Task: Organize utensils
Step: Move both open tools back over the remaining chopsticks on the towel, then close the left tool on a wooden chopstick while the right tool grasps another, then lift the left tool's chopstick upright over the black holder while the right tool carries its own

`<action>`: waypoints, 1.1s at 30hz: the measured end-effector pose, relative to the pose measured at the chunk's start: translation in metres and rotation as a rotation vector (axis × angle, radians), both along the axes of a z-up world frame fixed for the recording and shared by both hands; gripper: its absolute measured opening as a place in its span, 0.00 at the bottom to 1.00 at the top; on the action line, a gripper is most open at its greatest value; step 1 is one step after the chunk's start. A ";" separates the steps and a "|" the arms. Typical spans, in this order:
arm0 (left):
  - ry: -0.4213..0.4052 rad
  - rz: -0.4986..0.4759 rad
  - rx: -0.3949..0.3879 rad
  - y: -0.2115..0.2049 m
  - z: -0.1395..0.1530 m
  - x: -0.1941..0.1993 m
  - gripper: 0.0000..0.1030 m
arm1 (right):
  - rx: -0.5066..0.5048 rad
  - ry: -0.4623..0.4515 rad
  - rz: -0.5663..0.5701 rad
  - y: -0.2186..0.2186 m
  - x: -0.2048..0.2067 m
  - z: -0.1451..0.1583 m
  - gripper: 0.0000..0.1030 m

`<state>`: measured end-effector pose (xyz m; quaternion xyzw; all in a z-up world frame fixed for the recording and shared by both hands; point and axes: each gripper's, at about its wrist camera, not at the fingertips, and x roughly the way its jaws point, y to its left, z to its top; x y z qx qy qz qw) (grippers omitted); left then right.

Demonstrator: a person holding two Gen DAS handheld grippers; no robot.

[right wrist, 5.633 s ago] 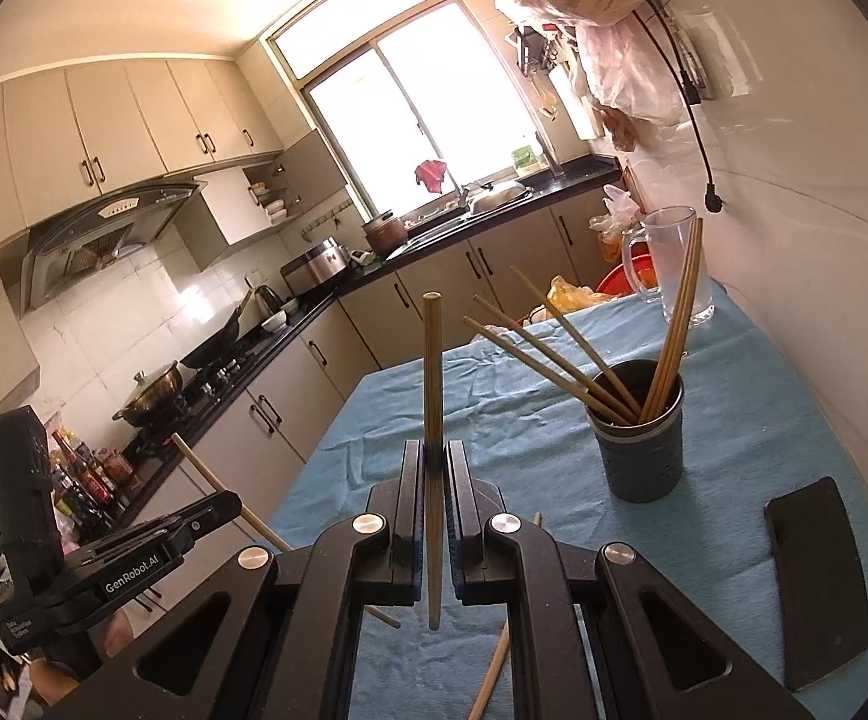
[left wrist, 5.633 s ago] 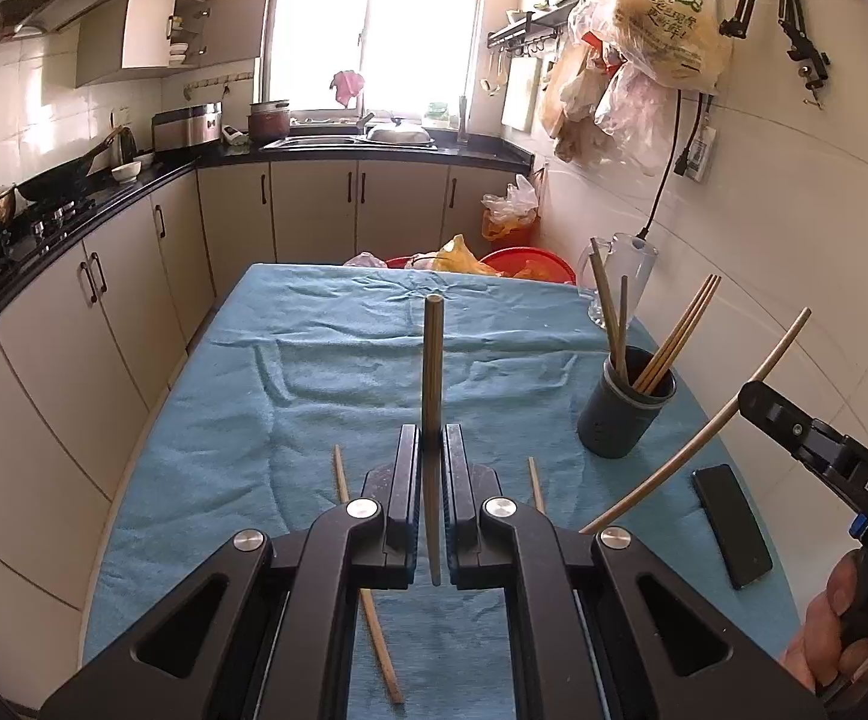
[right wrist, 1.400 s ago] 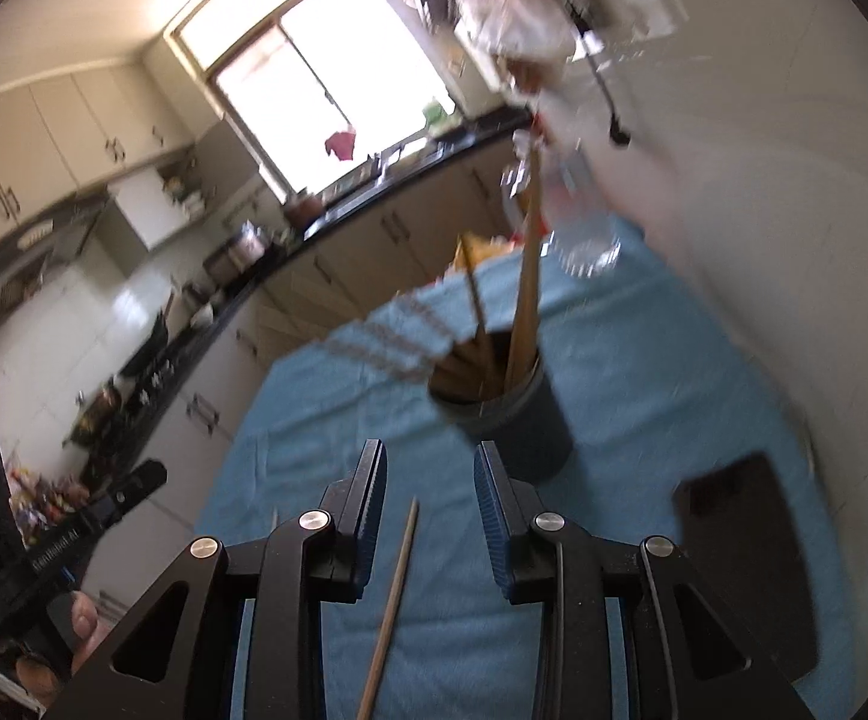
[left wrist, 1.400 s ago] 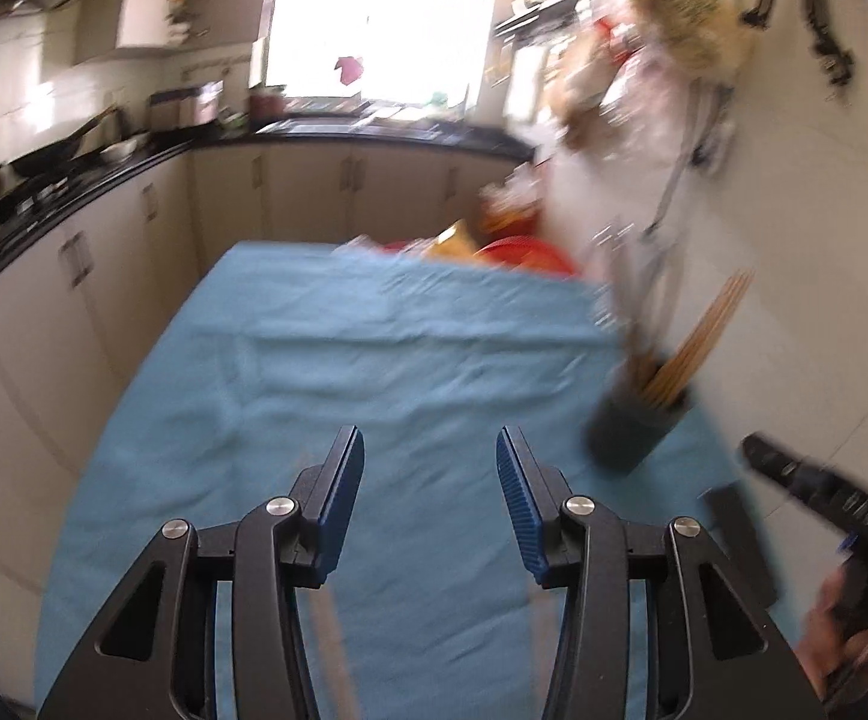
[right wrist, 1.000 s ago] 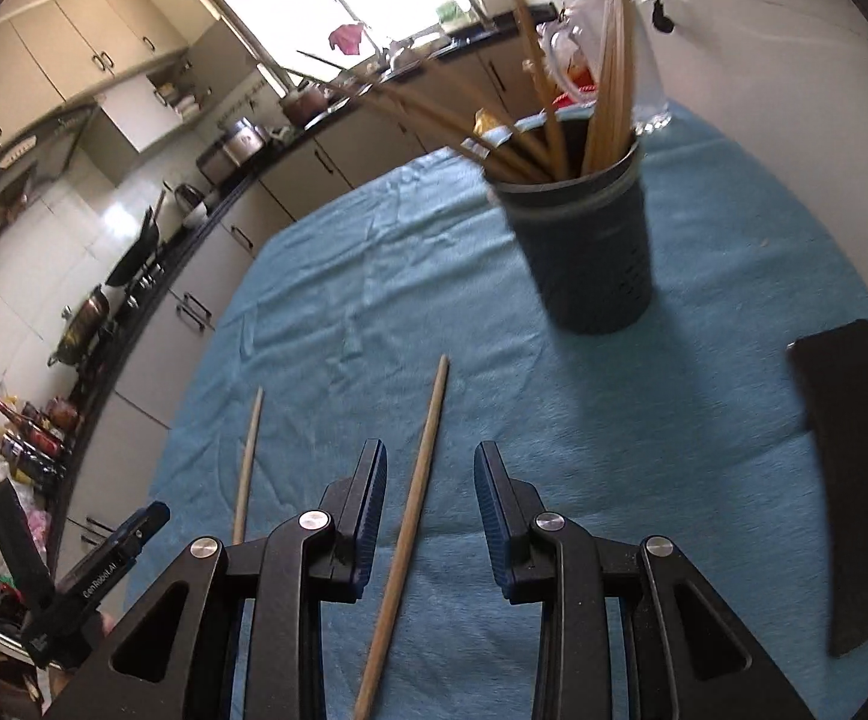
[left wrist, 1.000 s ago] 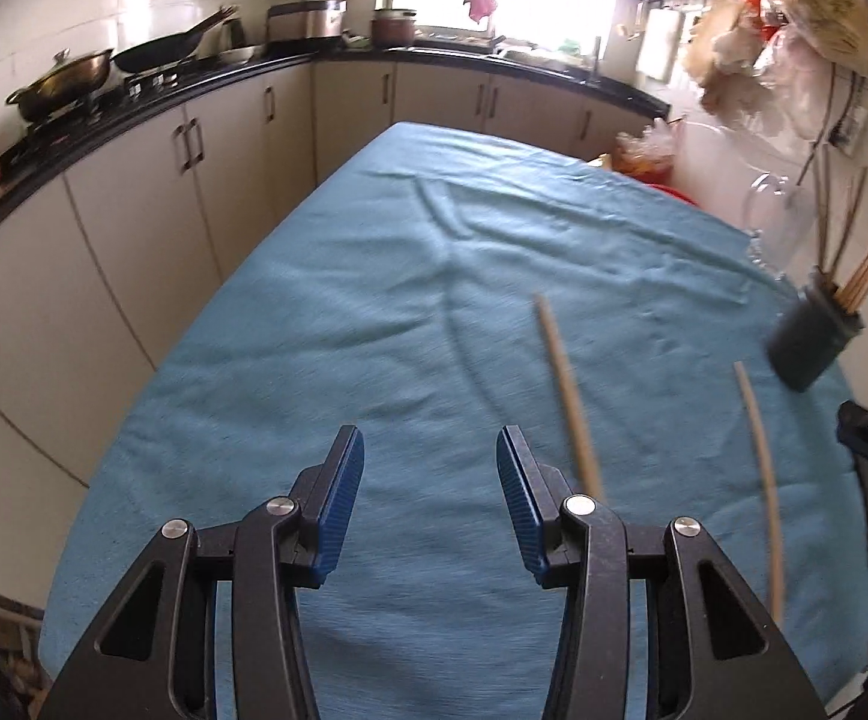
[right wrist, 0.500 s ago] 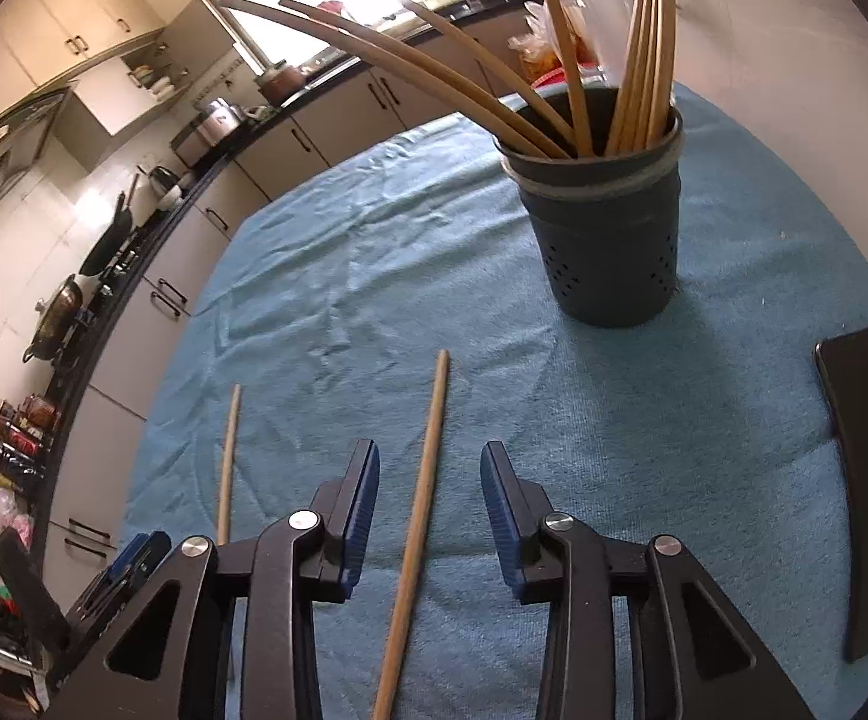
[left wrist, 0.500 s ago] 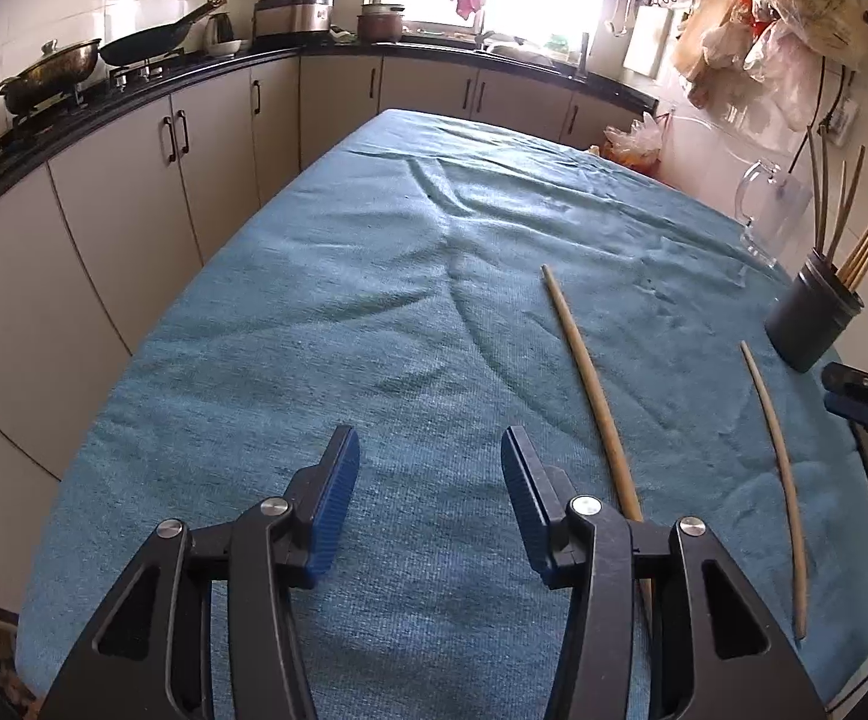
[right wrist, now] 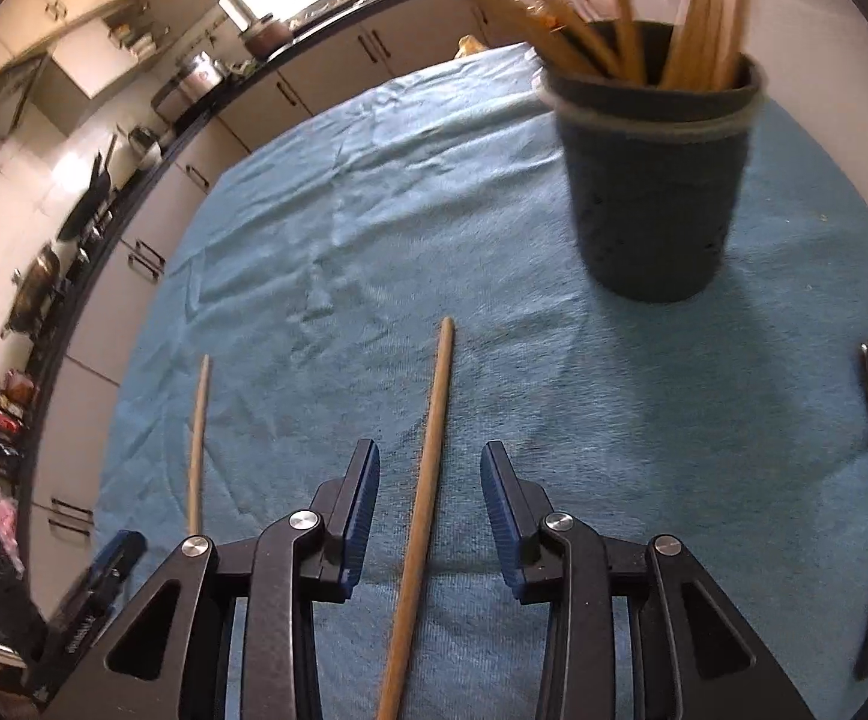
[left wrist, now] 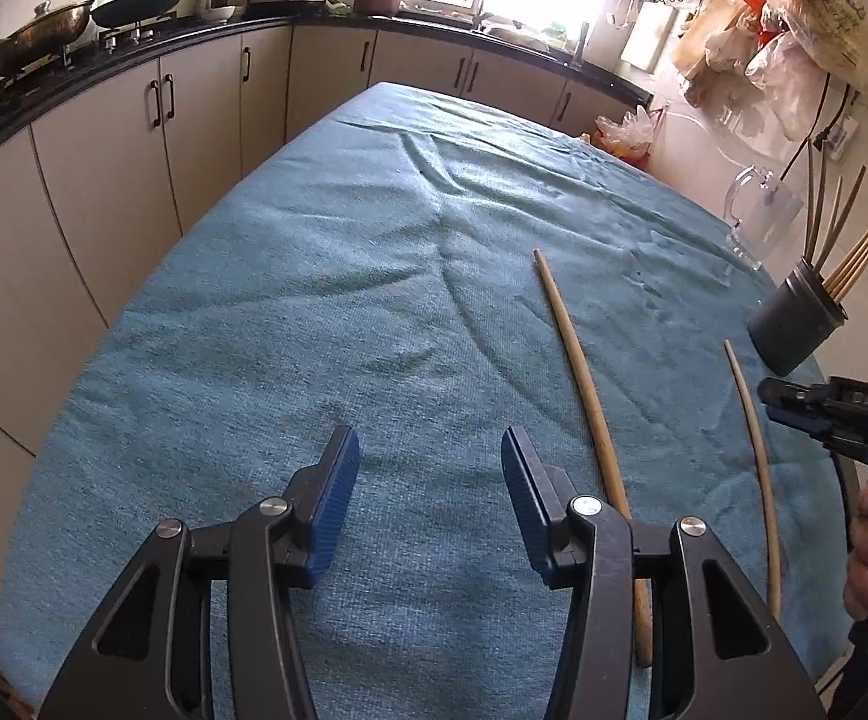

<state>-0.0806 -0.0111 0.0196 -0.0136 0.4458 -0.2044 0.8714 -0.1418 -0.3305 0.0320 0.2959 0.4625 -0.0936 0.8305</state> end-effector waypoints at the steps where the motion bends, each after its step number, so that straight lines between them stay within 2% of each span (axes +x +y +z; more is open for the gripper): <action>1: 0.009 0.001 -0.003 -0.001 0.000 0.001 0.47 | -0.019 0.014 0.002 0.002 0.003 -0.002 0.37; 5: 0.050 -0.019 -0.019 -0.009 0.006 0.009 0.47 | -0.058 0.035 0.026 0.009 0.012 -0.007 0.33; 9: 0.039 -0.045 0.016 -0.030 0.016 0.018 0.47 | -0.134 0.051 0.098 0.030 0.021 -0.007 0.09; 11: 0.061 -0.078 0.029 -0.046 0.017 0.024 0.47 | -0.185 0.048 0.136 0.039 0.023 -0.007 0.08; 15: 0.087 -0.096 0.095 -0.081 0.010 0.036 0.47 | -0.139 0.012 0.128 0.032 0.016 -0.004 0.07; 18: 0.115 -0.065 0.163 -0.103 -0.001 0.051 0.47 | -0.121 -0.017 0.109 0.025 0.007 0.001 0.07; 20: 0.106 -0.044 0.201 -0.115 -0.002 0.059 0.46 | -0.114 -0.038 0.101 0.021 0.001 0.007 0.07; 21: 0.108 -0.040 0.221 -0.121 -0.003 0.062 0.44 | -0.113 -0.047 0.098 0.019 0.000 0.009 0.07; 22: 0.102 -0.025 0.249 -0.125 -0.003 0.063 0.35 | -0.114 -0.055 0.096 0.016 -0.002 0.011 0.07; 23: 0.091 -0.005 0.275 -0.130 -0.003 0.064 0.32 | -0.112 -0.061 0.092 0.013 -0.003 0.013 0.07; 24: 0.086 -0.004 0.277 -0.130 -0.003 0.065 0.29 | -0.106 -0.066 0.088 0.011 -0.004 0.014 0.07; 26: 0.070 0.001 0.273 -0.132 -0.003 0.064 0.15 | -0.093 -0.080 0.082 0.006 -0.004 0.016 0.07; 28: 0.063 0.002 0.272 -0.132 -0.004 0.062 0.07 | -0.086 -0.088 0.076 0.003 -0.005 0.017 0.07; 33: 0.087 0.012 0.225 -0.123 -0.002 0.062 0.06 | -0.070 -0.098 0.073 0.002 -0.008 0.019 0.07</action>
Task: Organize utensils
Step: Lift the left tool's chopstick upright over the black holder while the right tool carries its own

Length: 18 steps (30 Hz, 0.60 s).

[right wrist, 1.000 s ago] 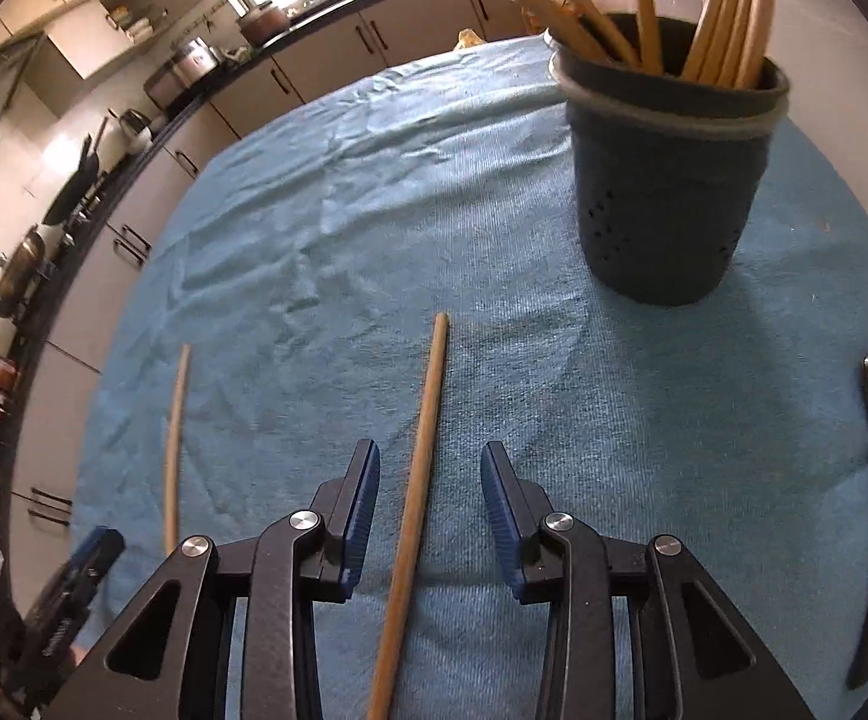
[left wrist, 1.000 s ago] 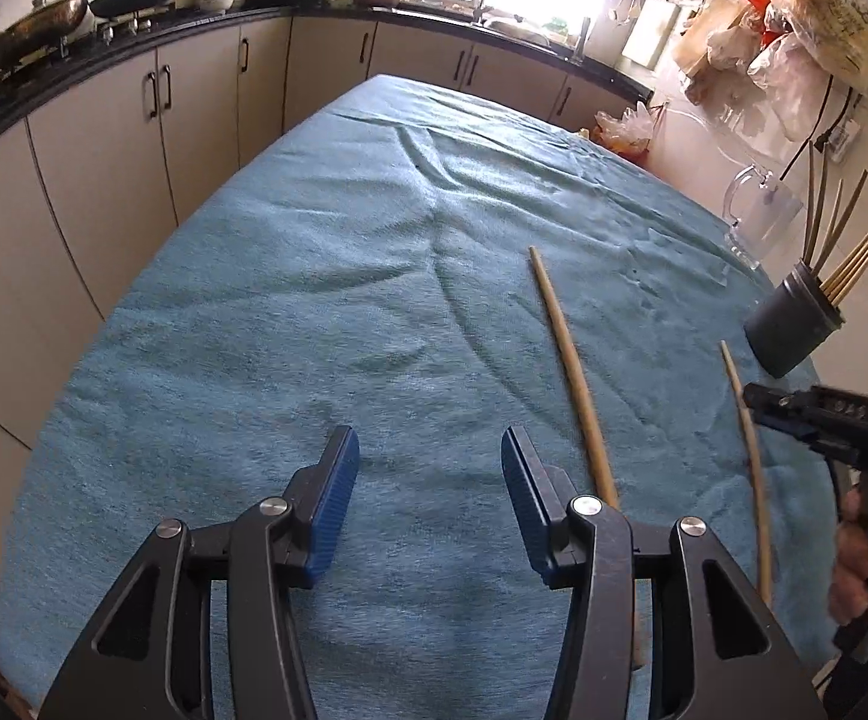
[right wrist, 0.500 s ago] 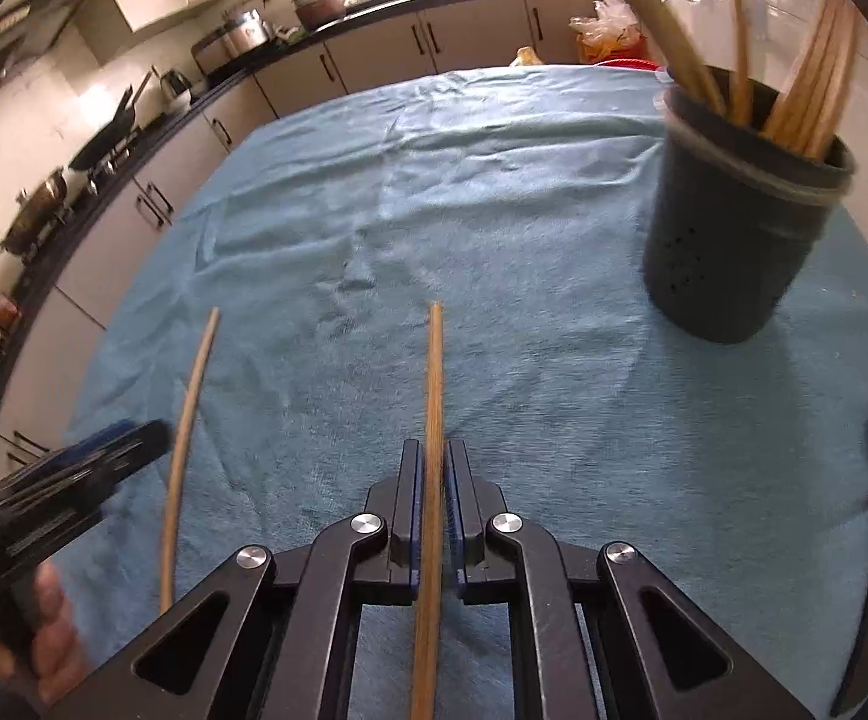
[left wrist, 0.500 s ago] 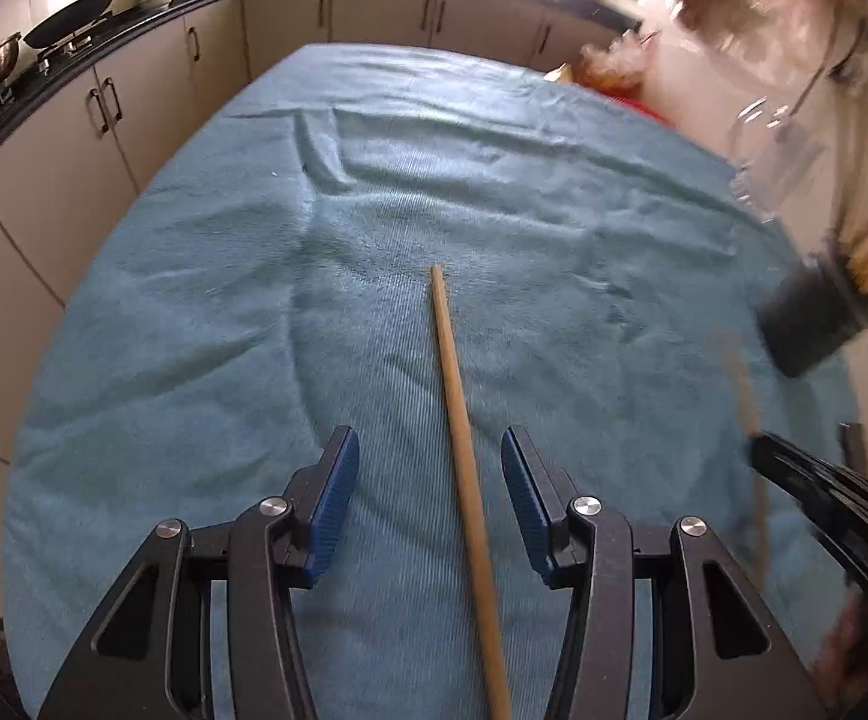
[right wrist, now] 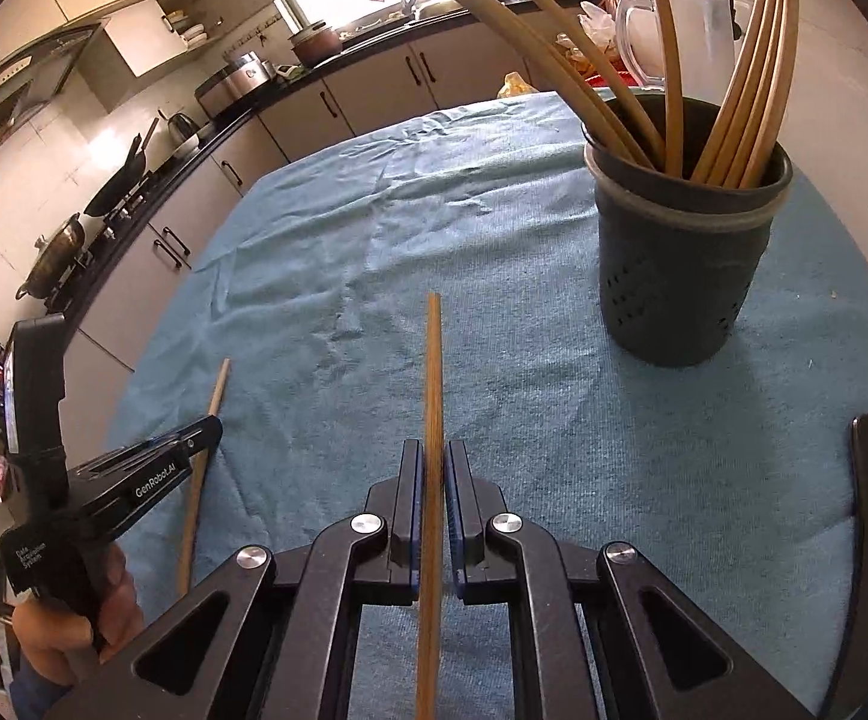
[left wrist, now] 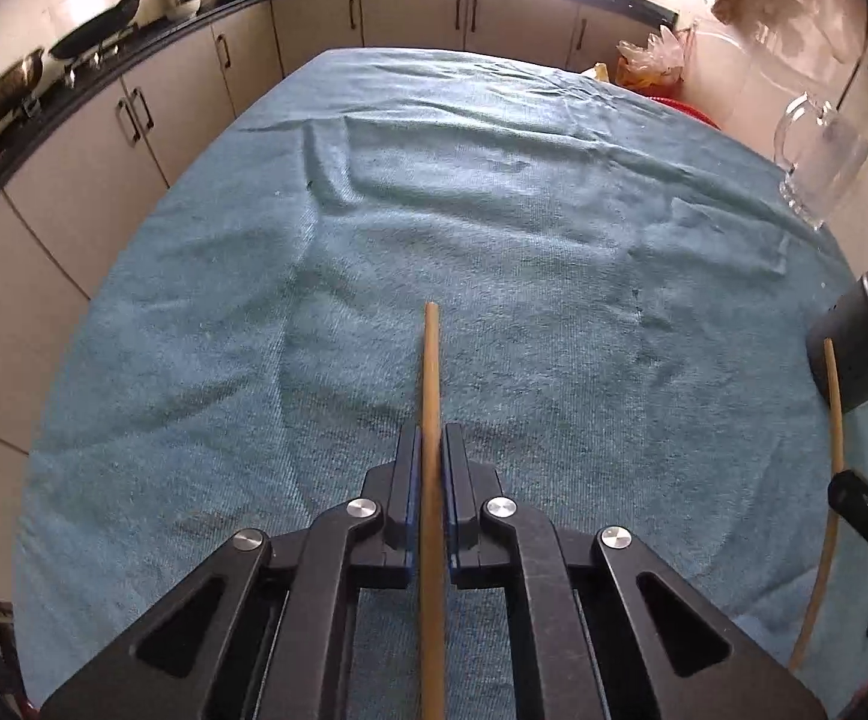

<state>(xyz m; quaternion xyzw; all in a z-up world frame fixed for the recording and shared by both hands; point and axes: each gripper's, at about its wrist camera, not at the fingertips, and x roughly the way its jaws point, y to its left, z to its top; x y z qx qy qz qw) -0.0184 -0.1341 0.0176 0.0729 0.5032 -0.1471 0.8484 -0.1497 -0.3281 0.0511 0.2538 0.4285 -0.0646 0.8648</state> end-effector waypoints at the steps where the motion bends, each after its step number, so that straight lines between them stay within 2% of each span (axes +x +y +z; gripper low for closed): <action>1: 0.004 0.005 -0.007 0.002 0.001 -0.001 0.06 | 0.000 -0.001 0.001 -0.001 0.000 0.001 0.07; 18: -0.011 0.012 -0.053 0.025 0.010 -0.021 0.06 | -0.011 -0.031 0.012 0.012 -0.013 0.016 0.07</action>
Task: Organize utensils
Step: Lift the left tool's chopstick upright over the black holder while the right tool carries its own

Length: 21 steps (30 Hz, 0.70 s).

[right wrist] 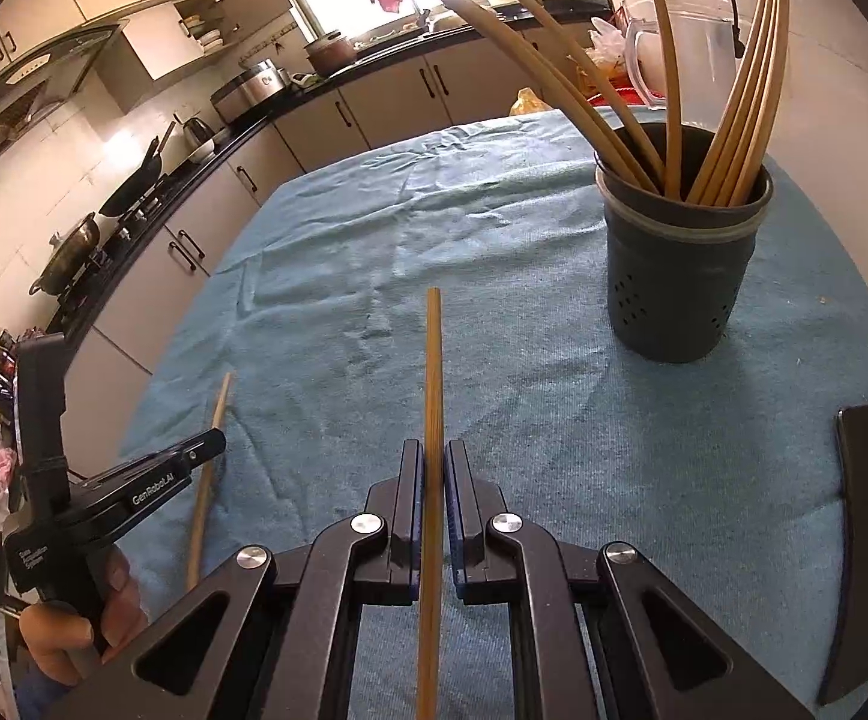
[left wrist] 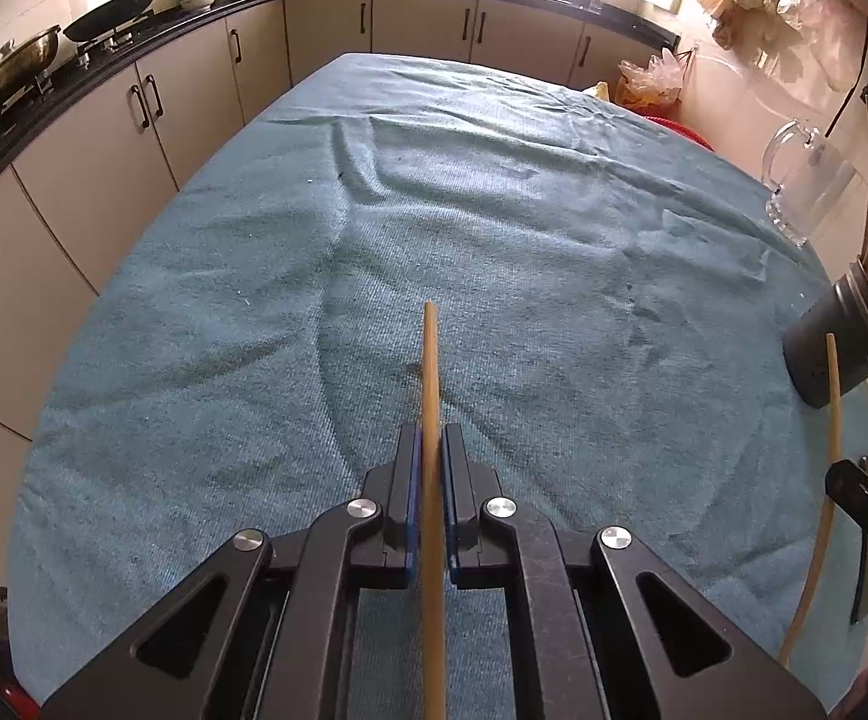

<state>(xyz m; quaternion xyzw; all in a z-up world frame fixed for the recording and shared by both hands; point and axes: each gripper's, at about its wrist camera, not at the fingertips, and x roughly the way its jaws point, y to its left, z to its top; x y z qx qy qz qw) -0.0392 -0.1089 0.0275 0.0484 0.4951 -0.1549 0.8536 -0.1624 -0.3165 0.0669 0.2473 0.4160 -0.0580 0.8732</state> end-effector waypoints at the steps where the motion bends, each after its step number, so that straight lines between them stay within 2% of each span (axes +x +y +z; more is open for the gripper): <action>1: 0.000 0.001 -0.002 0.001 0.001 0.000 0.06 | 0.000 0.000 0.000 -0.001 0.000 0.000 0.07; 13: -0.001 0.004 -0.013 0.005 0.001 0.000 0.06 | 0.003 -0.009 0.005 -0.001 0.000 0.001 0.07; 21: -0.017 0.009 -0.062 0.015 0.017 0.000 0.06 | -0.009 -0.039 -0.012 -0.006 -0.008 0.012 0.07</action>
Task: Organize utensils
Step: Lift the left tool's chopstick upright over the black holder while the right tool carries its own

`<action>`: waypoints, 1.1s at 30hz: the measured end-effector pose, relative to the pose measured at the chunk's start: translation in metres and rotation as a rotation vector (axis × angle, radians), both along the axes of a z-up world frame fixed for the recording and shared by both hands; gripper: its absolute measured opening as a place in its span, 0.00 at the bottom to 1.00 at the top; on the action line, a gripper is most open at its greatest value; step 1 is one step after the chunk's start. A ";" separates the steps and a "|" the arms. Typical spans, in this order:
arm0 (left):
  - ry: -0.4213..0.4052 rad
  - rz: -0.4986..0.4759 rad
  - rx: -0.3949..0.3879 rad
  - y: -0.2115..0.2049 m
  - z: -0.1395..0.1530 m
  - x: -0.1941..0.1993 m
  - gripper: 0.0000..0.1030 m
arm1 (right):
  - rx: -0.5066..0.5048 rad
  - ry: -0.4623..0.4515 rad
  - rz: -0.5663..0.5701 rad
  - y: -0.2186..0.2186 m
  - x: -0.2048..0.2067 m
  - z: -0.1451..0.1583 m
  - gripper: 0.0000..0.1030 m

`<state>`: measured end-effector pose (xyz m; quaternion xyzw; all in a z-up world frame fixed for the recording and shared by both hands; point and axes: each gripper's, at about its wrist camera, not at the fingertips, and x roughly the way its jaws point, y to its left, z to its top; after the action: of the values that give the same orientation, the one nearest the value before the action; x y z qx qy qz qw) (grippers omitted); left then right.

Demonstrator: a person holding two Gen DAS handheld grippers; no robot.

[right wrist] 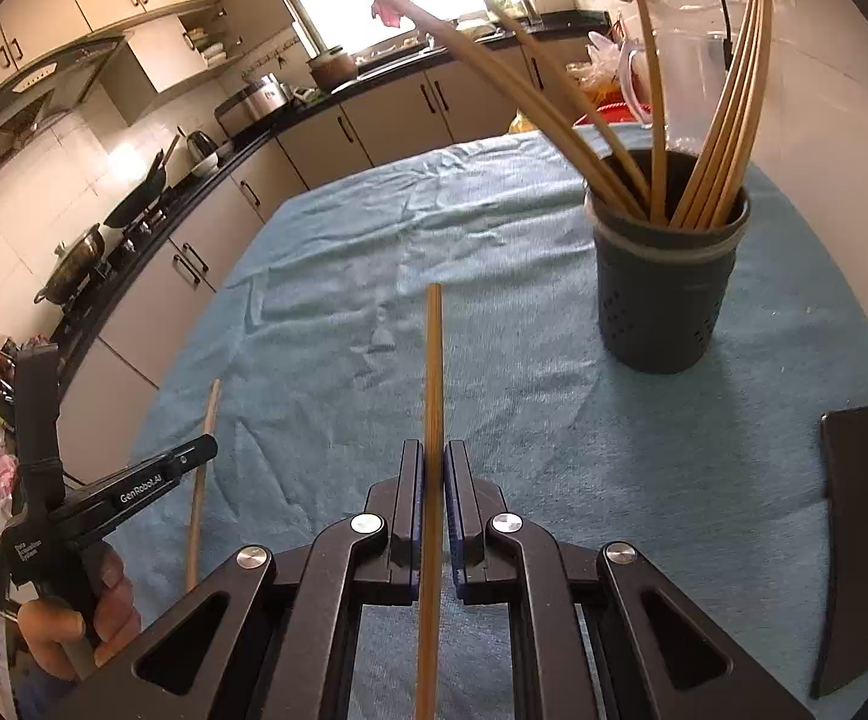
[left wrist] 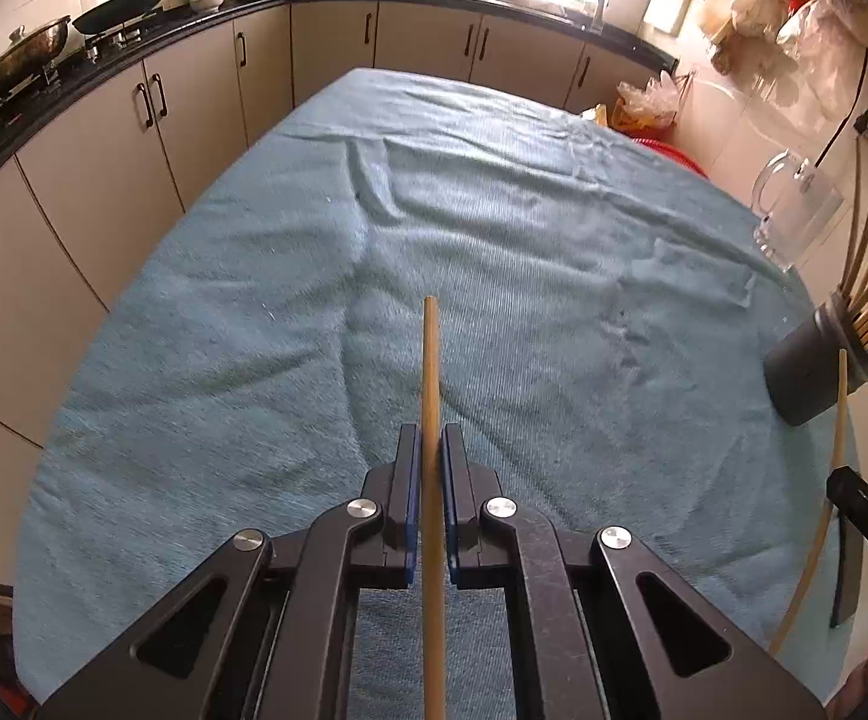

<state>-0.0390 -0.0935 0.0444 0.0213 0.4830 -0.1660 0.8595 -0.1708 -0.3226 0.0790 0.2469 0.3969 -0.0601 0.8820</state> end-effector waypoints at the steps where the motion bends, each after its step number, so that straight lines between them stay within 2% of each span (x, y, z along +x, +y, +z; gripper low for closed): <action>1: -0.006 -0.001 -0.012 0.002 0.004 0.000 0.06 | -0.004 -0.007 -0.003 -0.002 -0.001 0.002 0.07; 23: -0.158 -0.057 -0.124 0.013 0.077 -0.038 0.06 | -0.083 -0.147 0.006 0.009 -0.025 0.048 0.07; 33: -0.191 -0.102 -0.162 0.009 0.090 -0.053 0.06 | -0.109 -0.177 -0.011 0.011 -0.038 0.059 0.07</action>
<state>-0.0923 -0.0842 0.1349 -0.0080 0.3822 -0.2452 0.8909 -0.2084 -0.3111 0.1383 0.2051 0.3122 -0.0642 0.9254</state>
